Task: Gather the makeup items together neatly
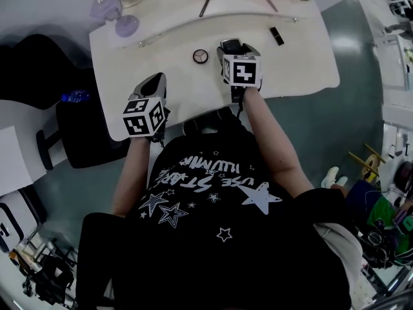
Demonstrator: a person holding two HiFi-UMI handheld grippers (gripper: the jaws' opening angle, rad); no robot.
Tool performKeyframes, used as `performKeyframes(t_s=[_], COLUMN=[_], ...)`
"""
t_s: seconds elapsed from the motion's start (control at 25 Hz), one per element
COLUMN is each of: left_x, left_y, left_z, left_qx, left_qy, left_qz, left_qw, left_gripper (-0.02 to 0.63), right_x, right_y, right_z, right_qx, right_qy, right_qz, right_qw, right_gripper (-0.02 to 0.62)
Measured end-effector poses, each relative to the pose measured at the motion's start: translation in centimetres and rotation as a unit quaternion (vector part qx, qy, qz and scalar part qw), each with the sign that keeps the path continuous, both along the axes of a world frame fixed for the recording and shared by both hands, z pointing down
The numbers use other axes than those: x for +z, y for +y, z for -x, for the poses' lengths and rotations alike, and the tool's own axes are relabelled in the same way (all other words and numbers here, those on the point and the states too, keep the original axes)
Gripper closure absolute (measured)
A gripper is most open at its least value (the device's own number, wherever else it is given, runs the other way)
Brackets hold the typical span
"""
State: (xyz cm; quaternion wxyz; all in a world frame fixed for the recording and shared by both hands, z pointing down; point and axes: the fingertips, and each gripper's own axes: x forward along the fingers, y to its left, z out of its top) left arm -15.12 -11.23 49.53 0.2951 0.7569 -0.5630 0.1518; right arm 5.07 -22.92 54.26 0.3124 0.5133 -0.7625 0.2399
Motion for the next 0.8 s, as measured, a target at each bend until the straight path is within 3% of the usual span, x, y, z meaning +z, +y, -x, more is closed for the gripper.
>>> performKeyframes(t_s=[0.8], left_x=[1.4], left_y=[0.7], left_z=[2.0], left_qx=[-0.010], left_qy=[0.005], left_qz=[0.019], left_qw=[0.9998], left_gripper=[0.604], right_x=[2.8], right_y=[-0.3], right_z=[2.2], right_qx=[-0.010], right_qy=[0.018], right_qz=[0.026], right_qw=[0.999], right_gripper=[0.232])
